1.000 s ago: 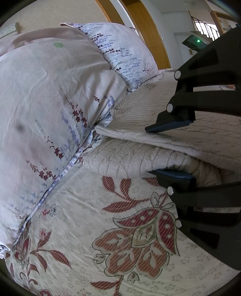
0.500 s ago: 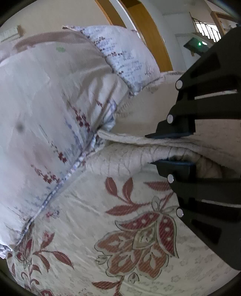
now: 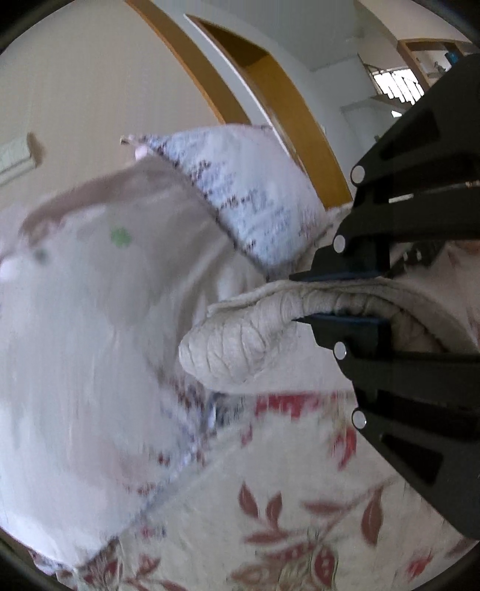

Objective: Fold small clothes

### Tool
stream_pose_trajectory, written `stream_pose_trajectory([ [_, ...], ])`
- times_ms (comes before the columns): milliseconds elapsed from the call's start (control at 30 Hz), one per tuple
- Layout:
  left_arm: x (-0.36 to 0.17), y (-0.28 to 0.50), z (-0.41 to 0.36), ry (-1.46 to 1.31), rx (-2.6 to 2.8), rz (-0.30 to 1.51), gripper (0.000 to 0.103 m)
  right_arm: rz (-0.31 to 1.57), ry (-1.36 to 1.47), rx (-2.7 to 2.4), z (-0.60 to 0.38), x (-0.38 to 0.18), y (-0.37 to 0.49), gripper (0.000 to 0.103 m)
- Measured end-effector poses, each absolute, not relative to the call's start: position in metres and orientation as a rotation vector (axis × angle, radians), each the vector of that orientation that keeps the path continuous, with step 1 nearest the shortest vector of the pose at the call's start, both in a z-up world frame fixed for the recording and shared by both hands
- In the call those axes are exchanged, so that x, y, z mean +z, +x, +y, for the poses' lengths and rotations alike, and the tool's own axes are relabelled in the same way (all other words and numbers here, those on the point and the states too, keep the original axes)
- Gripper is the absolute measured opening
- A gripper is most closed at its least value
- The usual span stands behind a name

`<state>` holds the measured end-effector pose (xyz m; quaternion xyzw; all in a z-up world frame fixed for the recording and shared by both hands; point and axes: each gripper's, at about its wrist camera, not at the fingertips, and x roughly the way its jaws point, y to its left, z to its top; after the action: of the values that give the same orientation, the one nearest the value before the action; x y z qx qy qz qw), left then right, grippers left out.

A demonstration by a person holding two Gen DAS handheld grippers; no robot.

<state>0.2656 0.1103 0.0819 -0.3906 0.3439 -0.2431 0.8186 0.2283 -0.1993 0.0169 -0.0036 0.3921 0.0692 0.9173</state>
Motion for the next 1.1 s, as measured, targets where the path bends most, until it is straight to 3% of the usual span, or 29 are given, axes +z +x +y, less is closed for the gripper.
stream_pose_trajectory([
  [400,0.106,0.275,-0.023,-0.783,-0.752,0.760,0.013,0.743,0.194,0.087,-0.291,0.033,0.201,0.071],
  [800,0.030,0.286,-0.140,-0.866,-0.944,1.057,0.014,0.720,0.350,-0.028,-0.371,0.024,0.174,0.071],
  [833,0.034,0.285,-0.138,-0.869,-0.971,1.049,0.018,0.712,0.367,-0.027,-0.377,0.026,0.173,0.071],
  [900,0.052,0.276,-0.126,-0.829,-1.016,0.984,0.048,0.700,0.405,-0.014,-0.384,0.028,0.170,0.071],
  [1033,0.077,0.264,-0.085,-0.740,-0.931,0.891,0.065,0.687,0.590,0.129,-0.397,0.033,0.172,0.071],
  [1100,0.078,0.262,-0.062,-0.712,-0.857,0.885,0.065,0.700,0.672,0.207,-0.397,0.032,0.178,0.071],
])
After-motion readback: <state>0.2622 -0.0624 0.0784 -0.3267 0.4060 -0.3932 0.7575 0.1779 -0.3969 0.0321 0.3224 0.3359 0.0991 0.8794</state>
